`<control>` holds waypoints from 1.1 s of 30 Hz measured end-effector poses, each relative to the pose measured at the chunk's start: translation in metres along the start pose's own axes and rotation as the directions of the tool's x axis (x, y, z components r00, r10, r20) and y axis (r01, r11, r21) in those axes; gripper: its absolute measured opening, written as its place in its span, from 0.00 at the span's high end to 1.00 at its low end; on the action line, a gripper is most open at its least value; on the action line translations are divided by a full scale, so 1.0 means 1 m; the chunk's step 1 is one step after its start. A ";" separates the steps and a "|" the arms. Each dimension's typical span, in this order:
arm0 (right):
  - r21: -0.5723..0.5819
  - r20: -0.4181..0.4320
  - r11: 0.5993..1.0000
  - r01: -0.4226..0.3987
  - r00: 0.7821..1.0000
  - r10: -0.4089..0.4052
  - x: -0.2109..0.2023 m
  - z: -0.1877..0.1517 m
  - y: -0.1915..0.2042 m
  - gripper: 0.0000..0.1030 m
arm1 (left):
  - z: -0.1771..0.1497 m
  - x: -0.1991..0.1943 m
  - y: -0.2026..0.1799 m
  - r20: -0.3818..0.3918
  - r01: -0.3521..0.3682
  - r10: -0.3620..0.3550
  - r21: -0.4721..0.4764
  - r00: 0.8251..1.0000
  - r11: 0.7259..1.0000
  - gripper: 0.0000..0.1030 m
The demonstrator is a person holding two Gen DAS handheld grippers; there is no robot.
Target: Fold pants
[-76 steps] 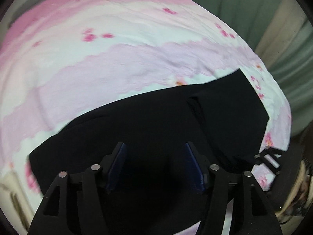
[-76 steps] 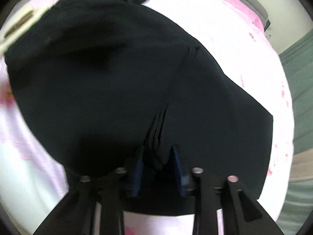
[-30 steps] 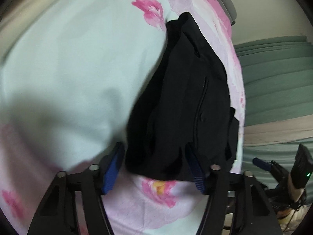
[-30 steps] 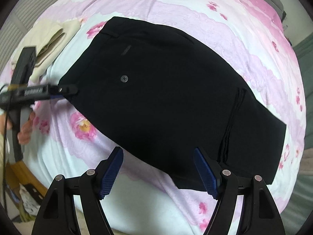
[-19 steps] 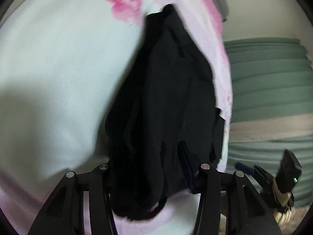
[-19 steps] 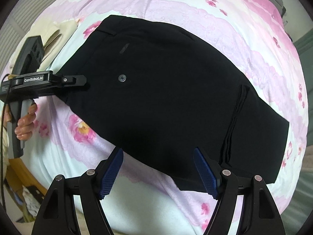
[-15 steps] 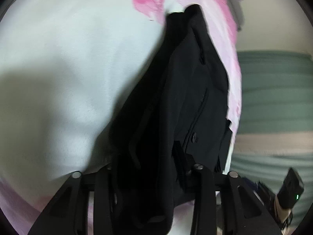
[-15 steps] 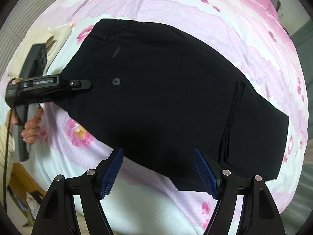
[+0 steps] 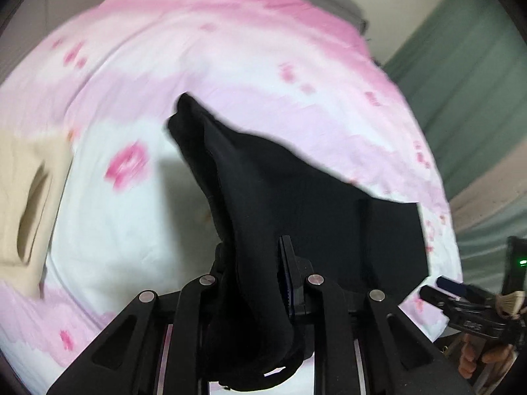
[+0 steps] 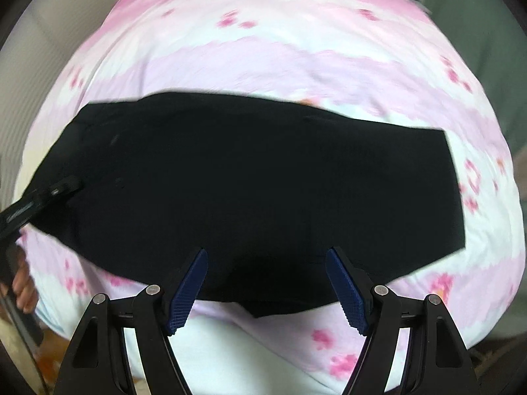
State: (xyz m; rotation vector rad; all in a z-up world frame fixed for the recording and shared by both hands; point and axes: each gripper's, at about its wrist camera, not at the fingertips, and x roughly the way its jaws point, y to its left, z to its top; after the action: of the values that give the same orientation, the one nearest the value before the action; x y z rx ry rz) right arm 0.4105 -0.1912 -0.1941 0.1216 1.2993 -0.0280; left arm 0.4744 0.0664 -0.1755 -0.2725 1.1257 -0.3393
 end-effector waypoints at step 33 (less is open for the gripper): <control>0.424 0.160 0.904 -0.058 0.987 -0.012 -0.087 -0.105 -0.369 0.28 | -0.047 0.189 -0.432 -0.184 -0.060 0.144 0.398 0.972 0.915 0.83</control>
State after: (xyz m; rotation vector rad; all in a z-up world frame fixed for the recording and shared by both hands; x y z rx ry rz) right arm 0.2531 -0.5511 -0.1651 0.5026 1.1144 -0.2998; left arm 0.4499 -0.4066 -0.1880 0.1808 1.2461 -0.4985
